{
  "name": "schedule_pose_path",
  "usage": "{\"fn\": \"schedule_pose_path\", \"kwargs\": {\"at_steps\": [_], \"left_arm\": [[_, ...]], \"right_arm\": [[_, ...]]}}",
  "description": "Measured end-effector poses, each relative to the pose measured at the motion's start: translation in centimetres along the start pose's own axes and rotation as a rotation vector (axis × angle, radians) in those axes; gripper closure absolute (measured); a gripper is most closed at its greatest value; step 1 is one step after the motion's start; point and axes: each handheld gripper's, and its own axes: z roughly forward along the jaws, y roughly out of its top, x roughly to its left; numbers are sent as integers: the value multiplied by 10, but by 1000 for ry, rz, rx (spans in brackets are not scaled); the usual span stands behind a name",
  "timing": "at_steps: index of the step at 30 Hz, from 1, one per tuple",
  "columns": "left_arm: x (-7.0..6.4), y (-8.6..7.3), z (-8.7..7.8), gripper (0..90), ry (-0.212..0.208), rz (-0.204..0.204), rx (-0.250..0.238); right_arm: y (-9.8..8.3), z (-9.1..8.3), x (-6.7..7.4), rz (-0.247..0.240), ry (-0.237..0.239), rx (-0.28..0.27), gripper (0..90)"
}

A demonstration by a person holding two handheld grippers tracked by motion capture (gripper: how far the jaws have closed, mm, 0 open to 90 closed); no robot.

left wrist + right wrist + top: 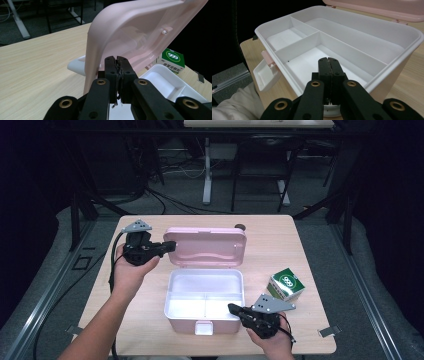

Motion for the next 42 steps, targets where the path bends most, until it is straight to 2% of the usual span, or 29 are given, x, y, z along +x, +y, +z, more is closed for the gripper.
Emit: {"fn": "schedule_pose_path", "kwargs": {"at_steps": [6, 16, 22, 25, 35, 42], "left_arm": [[6, 0, 8, 850, 13, -6, 19], [12, -3, 11, 783, 18, -5, 37], [14, -8, 14, 692, 31, -1, 50], [15, -11, 15, 675, 28, -3, 57], [13, -17, 15, 620, 14, 60, 114], [5, -16, 11, 618, 0, 115, 167]], "right_arm": [[-1, 0, 0, 11, 3, -11, 900], [-1, 0, 0, 5, 3, -16, 900], [-2, 0, 0, 4, 4, -22, 900], [-2, 0, -1, 8, 7, -25, 900], [-3, 0, -1, 13, 7, -33, 900], [-3, 0, -1, 10, 6, -36, 900]]}}
